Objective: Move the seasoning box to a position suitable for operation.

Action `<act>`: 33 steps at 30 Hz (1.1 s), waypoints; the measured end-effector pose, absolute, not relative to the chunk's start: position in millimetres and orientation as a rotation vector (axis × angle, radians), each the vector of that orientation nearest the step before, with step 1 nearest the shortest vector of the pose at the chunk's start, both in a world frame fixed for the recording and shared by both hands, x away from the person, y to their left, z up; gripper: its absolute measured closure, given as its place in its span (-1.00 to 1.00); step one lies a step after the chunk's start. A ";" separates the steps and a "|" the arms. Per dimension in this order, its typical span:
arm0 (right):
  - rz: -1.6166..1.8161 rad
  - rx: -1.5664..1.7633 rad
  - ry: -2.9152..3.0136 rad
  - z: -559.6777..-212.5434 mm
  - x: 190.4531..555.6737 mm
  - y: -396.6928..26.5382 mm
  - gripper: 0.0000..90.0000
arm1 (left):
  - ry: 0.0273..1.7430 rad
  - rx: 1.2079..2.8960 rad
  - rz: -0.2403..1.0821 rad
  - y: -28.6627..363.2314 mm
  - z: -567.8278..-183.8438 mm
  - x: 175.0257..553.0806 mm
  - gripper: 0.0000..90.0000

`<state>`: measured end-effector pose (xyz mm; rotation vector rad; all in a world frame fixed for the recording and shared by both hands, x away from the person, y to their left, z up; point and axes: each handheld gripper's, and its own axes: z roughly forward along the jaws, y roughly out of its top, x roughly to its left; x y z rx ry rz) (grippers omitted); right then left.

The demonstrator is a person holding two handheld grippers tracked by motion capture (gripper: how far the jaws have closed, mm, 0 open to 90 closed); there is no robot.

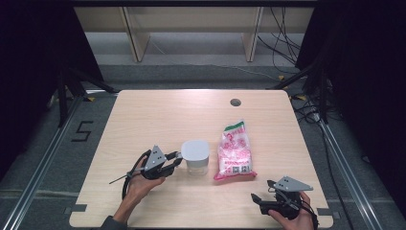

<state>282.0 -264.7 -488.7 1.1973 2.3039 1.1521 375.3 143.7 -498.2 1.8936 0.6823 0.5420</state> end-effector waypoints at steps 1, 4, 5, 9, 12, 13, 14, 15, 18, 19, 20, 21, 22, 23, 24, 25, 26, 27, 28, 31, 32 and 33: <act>1.150 1.192 2.302 -488.6 281.9 -264.9 -0.52 | 0.678 1.890 0.531 141.8 -498.6 376.3 0.55; 1.153 1.201 2.301 -488.6 281.8 -265.2 -0.52 | 0.667 1.908 0.546 140.0 -496.7 376.6 0.55; 1.154 1.208 2.302 -488.3 281.5 -265.2 -0.52 | 0.652 1.914 0.543 141.4 -496.8 377.9 0.55; 1.151 1.190 2.303 -488.7 282.0 -264.9 -0.52 | 0.667 1.881 0.532 140.7 -500.7 380.1 0.55; 1.152 1.193 2.299 -488.8 281.8 -264.8 -0.52 | 0.673 1.874 0.530 139.6 -501.8 381.2 0.56; 1.151 1.192 2.299 -488.8 281.9 -264.8 -0.52 | 0.672 1.872 0.551 138.7 -502.1 380.6 0.56; 1.151 1.192 2.299 -488.8 281.9 -264.8 -0.52 | 0.668 1.870 0.555 138.2 -502.6 380.4 0.56; 1.147 1.200 2.301 -488.7 282.2 -264.4 -0.52 | 0.672 1.863 0.543 138.1 -503.0 380.3 0.56; 1.148 1.202 2.285 -488.6 281.2 -263.8 -0.52 | 0.669 1.865 0.524 137.7 -502.7 378.1 0.56; 1.149 1.200 2.286 -488.7 281.2 -263.9 -0.52 | 0.673 1.875 0.524 138.0 -502.0 376.9 0.56; 1.149 1.203 2.287 -488.8 281.4 -263.9 -0.52 | 0.675 1.864 0.513 137.2 -502.2 375.9 0.56; 1.160 1.217 2.284 -489.6 281.4 -263.0 -0.52 | 0.665 1.867 0.508 137.5 -502.3 375.7 0.55; 1.158 1.193 2.288 -489.5 281.9 -264.3 -0.52 | 0.665 1.864 0.506 137.5 -502.5 375.9 0.55; 1.159 1.192 2.287 -489.5 281.8 -264.5 -0.52 | 0.669 1.860 0.505 137.2 -502.8 376.2 0.55; 1.163 1.197 2.288 -489.5 281.9 -264.5 -0.52 | 0.674 1.864 0.505 137.2 -502.9 376.7 0.55; 1.148 1.207 2.282 -488.8 281.5 -265.0 -0.52 | 0.664 1.869 0.511 136.8 -502.3 377.3 0.55; 1.148 1.207 2.282 -488.8 281.5 -265.0 -0.52 | 0.674 1.866 0.503 135.8 -502.1 376.5 0.55; 1.138 1.199 2.282 -490.2 283.3 -264.7 -0.52 | 0.673 1.870 0.498 136.0 -501.7 376.3 0.55; 1.146 1.187 2.297 -489.7 283.2 -265.6 -0.52 | 0.670 1.871 0.489 136.8 -501.7 376.4 0.55; 1.159 1.211 2.296 -489.1 282.2 -266.7 -0.52 | 0.665 1.878 0.472 138.4 -502.0 377.5 0.52; 1.177 1.191 2.291 -489.8 283.0 -267.4 -0.52 | 0.672 1.885 0.463 138.5 -502.2 377.3 0.35; 1.177 1.191 2.291 -489.8 283.0 -267.4 -0.52 | 0.666 1.897 0.463 139.1 -501.8 377.1 0.35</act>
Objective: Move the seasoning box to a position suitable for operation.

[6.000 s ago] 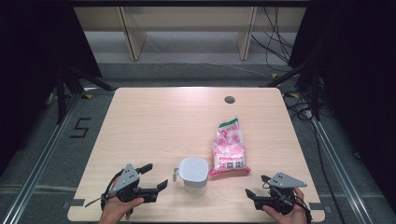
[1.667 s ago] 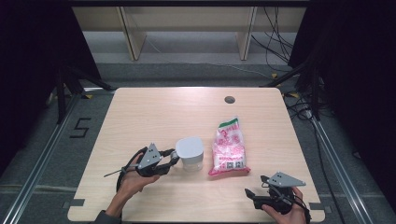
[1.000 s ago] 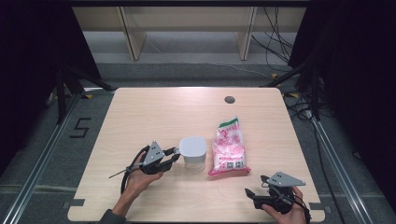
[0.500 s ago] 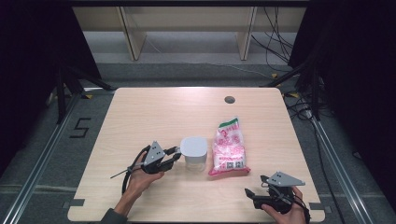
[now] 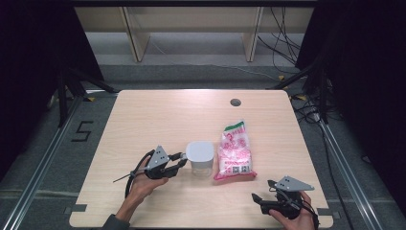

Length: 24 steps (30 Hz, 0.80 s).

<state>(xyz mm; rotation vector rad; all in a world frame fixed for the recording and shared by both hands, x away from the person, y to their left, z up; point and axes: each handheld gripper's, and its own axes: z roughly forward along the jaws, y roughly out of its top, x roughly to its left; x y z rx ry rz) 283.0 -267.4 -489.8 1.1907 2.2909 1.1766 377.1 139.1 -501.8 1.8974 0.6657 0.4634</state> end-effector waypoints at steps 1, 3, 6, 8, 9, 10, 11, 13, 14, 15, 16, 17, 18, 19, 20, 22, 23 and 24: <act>1.177 1.195 2.289 -489.5 282.4 -267.6 -0.52 | 0.664 1.898 0.462 140.5 -501.4 376.4 0.28; 1.181 1.209 2.278 -489.7 281.7 -267.7 -0.52 | 0.683 1.891 0.469 143.4 -498.8 374.6 0.13; 1.183 1.209 2.278 -489.7 281.7 -267.4 -0.53 | 0.689 1.871 0.457 150.4 -493.3 372.3 0.01; 1.175 1.209 2.282 -489.1 281.3 -267.4 -0.53 | 0.700 1.860 0.442 154.2 -489.0 370.1 -0.07; 1.174 1.208 2.283 -489.1 281.3 -267.4 -0.53 | 0.704 1.859 0.440 155.8 -486.8 368.9 -0.09; 1.174 1.207 2.283 -489.1 281.4 -267.4 -0.53 | 0.708 1.855 0.445 157.0 -484.4 367.7 -0.14; 1.176 1.206 2.283 -489.0 281.3 -267.4 -0.53 | 0.715 1.849 0.446 158.0 -482.0 366.4 -0.16; 1.175 1.201 2.284 -489.1 281.2 -267.3 -0.53 | 0.705 1.846 0.466 159.3 -477.6 364.1 -0.21; 1.175 1.201 2.284 -489.1 281.2 -267.3 -0.53 | 0.703 1.848 0.474 159.4 -475.6 362.9 -0.21; 1.184 1.196 2.283 -489.6 281.6 -266.6 -0.53 | 0.706 1.849 0.473 159.1 -473.9 361.5 -0.23; 1.184 1.196 2.283 -489.6 281.6 -266.6 -0.53 | 0.712 1.855 0.470 158.7 -472.6 360.1 -0.23; 1.176 1.192 2.284 -490.0 282.0 -266.6 -0.53 | 0.703 1.857 0.471 158.5 -471.5 359.9 -0.25; 1.178 1.195 2.284 -490.0 282.0 -266.5 -0.53 | 0.701 1.866 0.475 158.5 -469.9 358.6 -0.25; 1.178 1.195 2.284 -490.0 282.0 -266.5 -0.53 | 0.711 1.857 0.464 157.4 -469.3 357.6 -0.25; 1.179 1.196 2.283 -489.7 281.9 -266.5 -0.53 | 0.720 1.851 0.457 156.1 -468.2 356.0 -0.23; 1.167 1.199 2.286 -489.0 281.5 -267.0 -0.53 | 0.714 1.852 0.446 152.6 -465.3 352.0 -0.20; 1.169 1.219 2.285 -489.0 280.9 -266.5 -0.53 | 0.707 1.857 0.454 151.8 -464.0 350.8 -0.15; 1.184 1.187 2.294 -489.6 282.7 -267.2 -0.53 | 0.709 1.850 0.455 150.5 -462.3 349.3 -0.09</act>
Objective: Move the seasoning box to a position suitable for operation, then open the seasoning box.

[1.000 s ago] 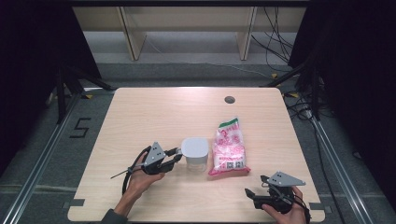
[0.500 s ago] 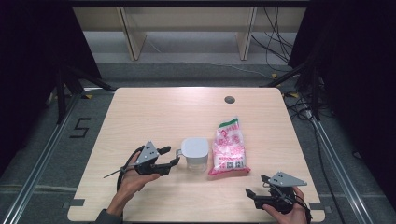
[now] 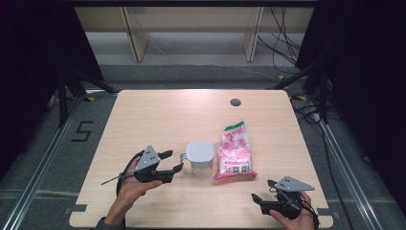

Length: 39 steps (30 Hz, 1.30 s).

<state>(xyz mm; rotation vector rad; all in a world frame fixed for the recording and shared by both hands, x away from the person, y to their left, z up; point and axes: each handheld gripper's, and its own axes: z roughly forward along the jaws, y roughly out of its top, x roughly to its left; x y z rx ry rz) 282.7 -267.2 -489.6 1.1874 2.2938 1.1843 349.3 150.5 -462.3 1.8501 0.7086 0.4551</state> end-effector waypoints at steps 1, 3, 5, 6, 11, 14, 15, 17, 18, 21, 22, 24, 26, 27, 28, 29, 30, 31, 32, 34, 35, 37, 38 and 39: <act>1.178 1.182 2.291 -489.0 282.4 -267.8 -0.53 | 0.710 1.841 0.448 150.1 -460.7 348.4 0.02; 1.182 1.176 2.280 -489.2 282.2 -267.6 -0.53 | 0.705 1.834 0.449 150.4 -457.9 346.8 0.06; 1.181 1.172 2.294 -488.9 282.6 -267.7 -0.53 | 0.708 1.828 0.453 150.9 -455.3 345.3 0.28; 1.170 1.229 2.287 -488.5 280.5 -265.6 -0.53 | 0.711 1.826 0.479 151.6 -454.1 344.9 0.54; 1.186 1.233 2.281 -488.9 281.7 -264.6 -0.53 | 0.705 1.822 0.493 148.0 -451.4 342.7 0.78; 1.189 1.211 2.283 -489.4 283.9 -264.9 -0.53 | 0.717 1.798 0.470 145.9 -450.4 344.7 0.87; 1.188 1.214 2.282 -489.5 283.8 -264.7 -0.53 | 0.715 1.792 0.471 146.3 -449.1 346.5 0.91; 1.174 1.206 2.276 -490.6 285.5 -265.2 -0.53 | 0.719 1.755 0.449 145.3 -446.7 349.7 0.94; 1.174 1.206 2.276 -490.6 285.5 -265.2 -0.53 | 0.710 1.765 0.463 145.8 -444.4 350.9 0.94; 1.192 1.211 2.280 -490.0 284.6 -266.8 -0.53 | 0.706 1.775 0.471 140.9 -442.9 352.4 0.98; 1.195 1.207 2.280 -490.0 284.3 -266.5 -0.53 | 0.695 1.780 0.468 139.2 -443.0 353.5 0.98; 1.167 1.250 2.281 -489.8 282.0 -264.0 -0.53 | 0.691 1.796 0.477 136.1 -442.9 355.6 0.98; 1.184 1.240 2.293 -489.5 282.3 -263.5 -0.53 | 0.695 1.787 0.475 134.2 -443.7 360.1 0.98; 1.182 1.243 2.297 -489.1 282.4 -263.4 -0.53 | 0.701 1.787 0.470 134.1 -443.8 362.2 0.98; 1.178 1.199 2.288 -491.3 285.9 -264.3 -0.53 | 0.705 1.789 0.470 133.9 -443.8 364.3 0.98; 1.170 1.204 2.282 -491.4 286.1 -264.2 -0.53 | 0.711 1.766 0.456 132.8 -444.6 366.8 0.98; 1.173 1.230 2.290 -489.8 283.4 -264.3 -0.53 | 0.709 1.772 0.456 133.1 -444.1 367.5 0.98; 1.169 1.217 2.276 -490.9 284.5 -264.1 -0.53 | 0.711 1.769 0.447 132.3 -444.1 367.8 0.98; 1.179 1.237 2.277 -490.4 282.6 -262.9 -0.53 | 0.695 1.780 0.456 132.3 -443.7 368.9 0.98; 1.173 1.226 2.280 -490.0 281.9 -262.4 -0.53 | 0.701 1.771 0.438 130.4 -443.7 370.7 0.98; 1.172 1.193 2.283 -490.4 283.4 -263.4 -0.53 | 0.687 1.776 0.437 130.1 -443.0 372.2 0.98; 1.194 1.193 2.302 -490.2 283.9 -262.6 -0.53 | 0.679 1.781 0.432 127.9 -442.9 373.6 0.98; 1.182 1.186 2.312 -489.6 283.9 -262.9 -0.53 | 0.696 1.786 0.432 127.7 -442.8 373.6 0.98; 1.185 1.181 2.311 -489.6 284.0 -262.4 -0.53 | 0.696 1.783 0.426 127.9 -443.3 374.5 0.98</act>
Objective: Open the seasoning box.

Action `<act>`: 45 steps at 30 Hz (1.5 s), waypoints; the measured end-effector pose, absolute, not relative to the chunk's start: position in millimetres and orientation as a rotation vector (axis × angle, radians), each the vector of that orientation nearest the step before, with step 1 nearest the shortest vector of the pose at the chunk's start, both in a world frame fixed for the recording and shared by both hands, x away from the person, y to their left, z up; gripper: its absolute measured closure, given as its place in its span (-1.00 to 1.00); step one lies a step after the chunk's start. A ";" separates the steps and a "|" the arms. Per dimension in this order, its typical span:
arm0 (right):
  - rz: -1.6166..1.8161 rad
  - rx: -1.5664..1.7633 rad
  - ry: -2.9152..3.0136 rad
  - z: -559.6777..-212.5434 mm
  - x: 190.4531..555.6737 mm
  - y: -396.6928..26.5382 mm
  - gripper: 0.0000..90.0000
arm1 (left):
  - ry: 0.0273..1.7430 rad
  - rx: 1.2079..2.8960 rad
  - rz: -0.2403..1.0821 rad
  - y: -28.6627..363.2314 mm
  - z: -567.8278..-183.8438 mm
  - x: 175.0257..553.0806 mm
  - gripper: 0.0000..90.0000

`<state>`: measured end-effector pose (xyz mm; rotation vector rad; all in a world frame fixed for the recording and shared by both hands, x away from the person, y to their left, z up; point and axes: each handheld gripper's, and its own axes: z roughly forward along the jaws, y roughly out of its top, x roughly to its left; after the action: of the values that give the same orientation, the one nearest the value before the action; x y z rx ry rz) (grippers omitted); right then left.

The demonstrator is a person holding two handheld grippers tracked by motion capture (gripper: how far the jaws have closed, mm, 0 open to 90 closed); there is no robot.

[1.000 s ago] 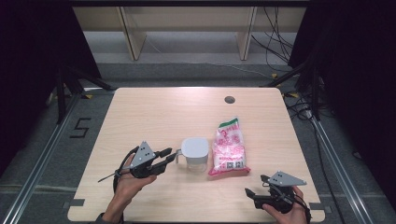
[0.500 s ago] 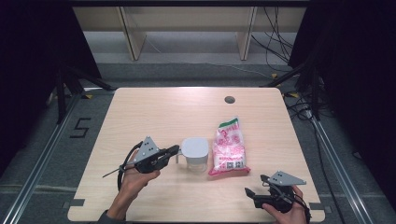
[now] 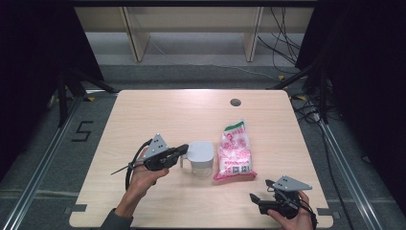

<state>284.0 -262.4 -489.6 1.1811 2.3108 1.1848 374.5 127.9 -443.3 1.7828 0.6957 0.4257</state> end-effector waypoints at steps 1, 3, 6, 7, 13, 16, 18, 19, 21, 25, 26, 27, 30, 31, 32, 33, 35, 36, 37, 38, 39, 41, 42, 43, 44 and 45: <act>1.185 1.182 2.298 -489.8 283.7 -261.8 -0.53 | 0.696 1.776 0.417 127.8 -444.0 375.3 0.98; 1.187 1.180 2.294 -490.2 284.0 -260.8 -0.53 | 0.702 1.781 0.406 128.4 -445.7 376.2 0.98; 1.180 1.190 2.287 -489.5 282.2 -257.5 -0.53 | 0.696 1.784 0.402 130.1 -448.5 377.6 0.98; 1.172 1.157 2.287 -489.6 284.1 -257.8 -0.53 | 0.708 1.774 0.392 130.0 -448.9 377.5 0.98; 1.204 1.137 2.290 -488.0 284.3 -254.8 -0.63 | 0.652 1.785 0.433 130.2 -448.5 379.9 0.98; 1.240 1.114 2.258 -485.9 285.6 -251.8 -0.66 | 0.661 1.790 0.474 133.1 -448.4 381.4 0.98; 1.255 1.088 2.249 -483.1 287.3 -248.5 -0.65 | 0.686 1.777 0.460 131.9 -449.0 379.5 0.98; 1.265 1.075 2.239 -483.2 288.7 -246.5 -0.64 | 0.683 1.781 0.479 132.6 -448.6 380.1 0.97; 1.244 1.038 2.255 -482.4 293.1 -241.5 -0.58 | 0.688 1.776 0.439 132.6 -449.3 379.8 0.97; 1.268 1.041 2.285 -480.4 300.4 -232.8 -0.37 | 0.702 1.753 0.368 133.6 -451.4 379.3 0.96; 1.276 1.041 2.285 -479.9 301.5 -230.6 -0.27 | 0.697 1.756 0.376 133.7 -451.1 379.6 0.96; 1.291 0.989 2.298 -479.9 305.8 -229.0 -0.21 | 0.692 1.757 0.370 133.4 -451.1 379.4 0.96; 1.297 0.992 2.302 -476.4 312.5 -220.9 -0.06 | 0.700 1.756 0.370 134.1 -451.4 379.1 0.95; 1.297 0.975 2.301 -475.7 314.8 -219.1 -0.01 | 0.700 1.758 0.371 134.2 -451.3 378.9 0.95; 1.310 0.956 2.294 -475.3 317.9 -216.2 0.07 | 0.699 1.758 0.371 134.2 -451.2 379.0 0.95; 1.310 0.938 2.297 -472.4 321.1 -210.9 0.18 | 0.699 1.757 0.370 134.3 -451.3 379.1 0.95; 1.312 0.925 2.285 -471.4 322.4 -207.9 0.31 | 0.700 1.754 0.368 134.6 -451.6 379.2 0.95; 1.306 0.872 2.267 -470.3 325.4 -206.2 0.37 | 0.700 1.756 0.371 134.7 -451.6 379.1 0.95; 1.314 0.894 2.273 -468.7 325.4 -202.8 0.43 | 0.696 1.759 0.371 134.6 -451.4 379.1 0.95; 1.329 0.875 2.261 -467.1 327.6 -199.9 0.50 | 0.699 1.759 0.372 134.7 -451.4 379.1 0.95; 1.331 0.859 2.244 -465.8 328.9 -198.7 0.53 | 0.696 1.759 0.372 134.8 -451.4 379.3 0.95; 1.339 0.836 2.239 -462.7 331.6 -194.7 0.59 | 0.692 1.758 0.373 135.2 -451.6 379.3 0.95; 1.348 0.818 2.252 -461.7 334.0 -191.9 0.61 | 0.695 1.758 0.373 135.2 -451.6 379.1 0.95; 1.333 0.804 2.261 -461.0 335.8 -189.8 0.64 | 0.695 1.758 0.373 135.1 -451.5 379.2 0.95; 1.327 0.793 2.260 -461.0 337.5 -188.4 0.70 | 0.695 1.761 0.377 134.9 -451.4 379.3 0.95; 1.333 0.786 2.277 -461.3 339.8 -185.5 0.75 | 0.694 1.761 0.375 134.7 -451.4 379.3 0.95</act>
<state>339.8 -185.5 -461.3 0.7862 2.2774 1.3333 379.3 134.7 -451.4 1.7608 0.6944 0.3748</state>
